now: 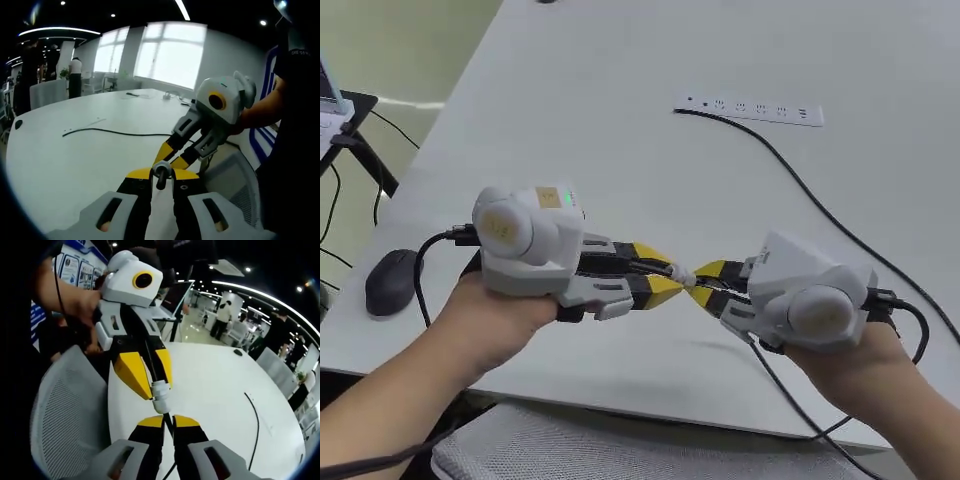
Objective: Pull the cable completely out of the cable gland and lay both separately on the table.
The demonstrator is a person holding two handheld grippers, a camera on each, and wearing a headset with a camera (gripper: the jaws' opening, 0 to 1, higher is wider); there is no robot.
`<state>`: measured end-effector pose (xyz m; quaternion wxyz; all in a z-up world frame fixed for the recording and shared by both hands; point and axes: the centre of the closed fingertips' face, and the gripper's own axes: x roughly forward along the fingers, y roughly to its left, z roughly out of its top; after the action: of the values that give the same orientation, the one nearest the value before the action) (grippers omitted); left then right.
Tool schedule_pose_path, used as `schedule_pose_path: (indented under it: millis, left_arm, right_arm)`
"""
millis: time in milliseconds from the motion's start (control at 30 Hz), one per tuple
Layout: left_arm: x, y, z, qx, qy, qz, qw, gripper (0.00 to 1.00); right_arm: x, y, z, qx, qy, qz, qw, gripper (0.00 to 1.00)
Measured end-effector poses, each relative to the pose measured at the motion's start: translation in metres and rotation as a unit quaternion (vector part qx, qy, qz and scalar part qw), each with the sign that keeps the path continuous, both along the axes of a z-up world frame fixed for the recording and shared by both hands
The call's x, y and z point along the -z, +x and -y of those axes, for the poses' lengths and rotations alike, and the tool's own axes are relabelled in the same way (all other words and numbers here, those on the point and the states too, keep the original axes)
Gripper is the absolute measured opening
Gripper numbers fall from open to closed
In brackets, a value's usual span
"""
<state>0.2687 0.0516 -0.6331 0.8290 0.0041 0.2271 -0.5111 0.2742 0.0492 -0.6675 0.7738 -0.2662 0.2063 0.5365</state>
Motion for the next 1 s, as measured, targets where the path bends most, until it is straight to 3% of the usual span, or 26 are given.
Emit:
schedule_pose_path:
  millis: [500,1000]
  left_arm:
    - [-0.003,0.001,-0.001,-0.005,-0.007,0.004,0.9999,0.15]
    - [-0.008,0.002,-0.004,-0.014,-0.021,0.005,0.9997,0.15]
  right_arm:
    - [0.012,0.002,0.012,0.031,-0.005,-0.026,0.9992,0.00]
    - [0.021,0.005,0.022,0.084,0.012,-0.075,0.9936,0.00]
